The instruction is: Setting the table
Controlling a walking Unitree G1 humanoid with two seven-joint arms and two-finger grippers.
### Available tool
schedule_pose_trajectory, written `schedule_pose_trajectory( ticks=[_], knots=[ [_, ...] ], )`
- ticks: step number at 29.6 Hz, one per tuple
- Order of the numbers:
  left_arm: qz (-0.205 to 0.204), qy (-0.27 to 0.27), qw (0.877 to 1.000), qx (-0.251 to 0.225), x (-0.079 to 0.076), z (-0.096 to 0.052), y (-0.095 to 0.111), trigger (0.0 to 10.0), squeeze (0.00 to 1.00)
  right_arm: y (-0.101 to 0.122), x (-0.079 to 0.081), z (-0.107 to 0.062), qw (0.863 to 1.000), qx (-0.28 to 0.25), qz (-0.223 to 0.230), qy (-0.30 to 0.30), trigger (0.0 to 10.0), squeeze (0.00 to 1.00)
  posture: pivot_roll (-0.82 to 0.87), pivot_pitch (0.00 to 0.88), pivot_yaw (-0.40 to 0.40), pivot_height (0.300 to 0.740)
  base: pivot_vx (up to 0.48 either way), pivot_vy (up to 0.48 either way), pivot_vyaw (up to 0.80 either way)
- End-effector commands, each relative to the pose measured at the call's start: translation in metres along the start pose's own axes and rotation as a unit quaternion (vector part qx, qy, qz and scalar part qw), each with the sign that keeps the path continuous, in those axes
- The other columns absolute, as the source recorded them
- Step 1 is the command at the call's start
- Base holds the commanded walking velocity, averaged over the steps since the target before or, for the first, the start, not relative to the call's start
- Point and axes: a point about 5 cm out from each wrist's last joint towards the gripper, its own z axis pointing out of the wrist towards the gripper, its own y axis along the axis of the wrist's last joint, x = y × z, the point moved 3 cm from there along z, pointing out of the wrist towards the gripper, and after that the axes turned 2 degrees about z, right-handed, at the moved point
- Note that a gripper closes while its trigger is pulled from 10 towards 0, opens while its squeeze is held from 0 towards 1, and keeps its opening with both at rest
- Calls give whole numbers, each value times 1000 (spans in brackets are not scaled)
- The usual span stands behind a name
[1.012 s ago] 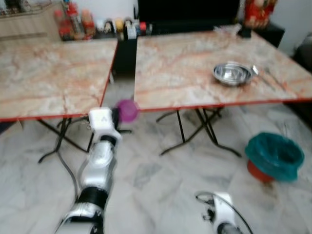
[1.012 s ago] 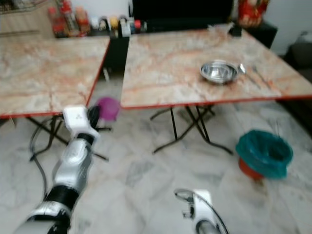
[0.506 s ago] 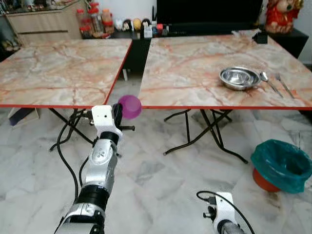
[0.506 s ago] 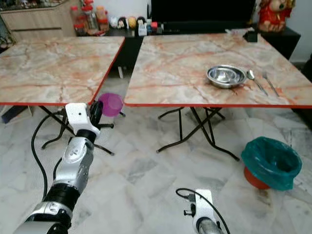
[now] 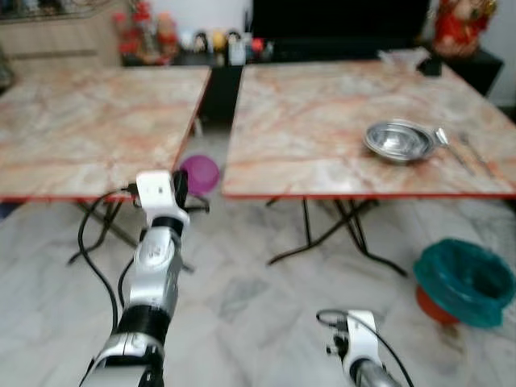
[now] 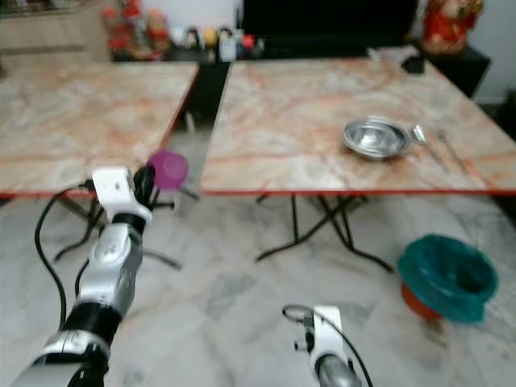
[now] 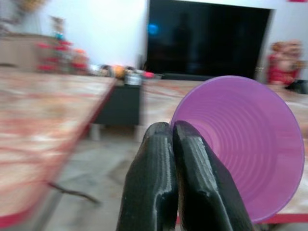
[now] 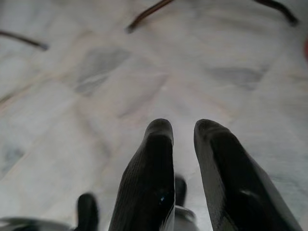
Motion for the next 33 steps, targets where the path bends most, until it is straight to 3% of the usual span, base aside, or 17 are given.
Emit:
schedule_pose_trajectory(
  ticks=[1,33],
  knots=[
    [8,-8,1000,-8,-2,4,6,10000,0,5,1,1,1000,-7,5,0,10000,0,56,0,19,714,480,0,0],
    [8,-8,1000,-8,-2,4,6,10000,0,5,1,1,1000,-7,6,0,10000,0,56,0,19,714,480,0,0]
  ],
)
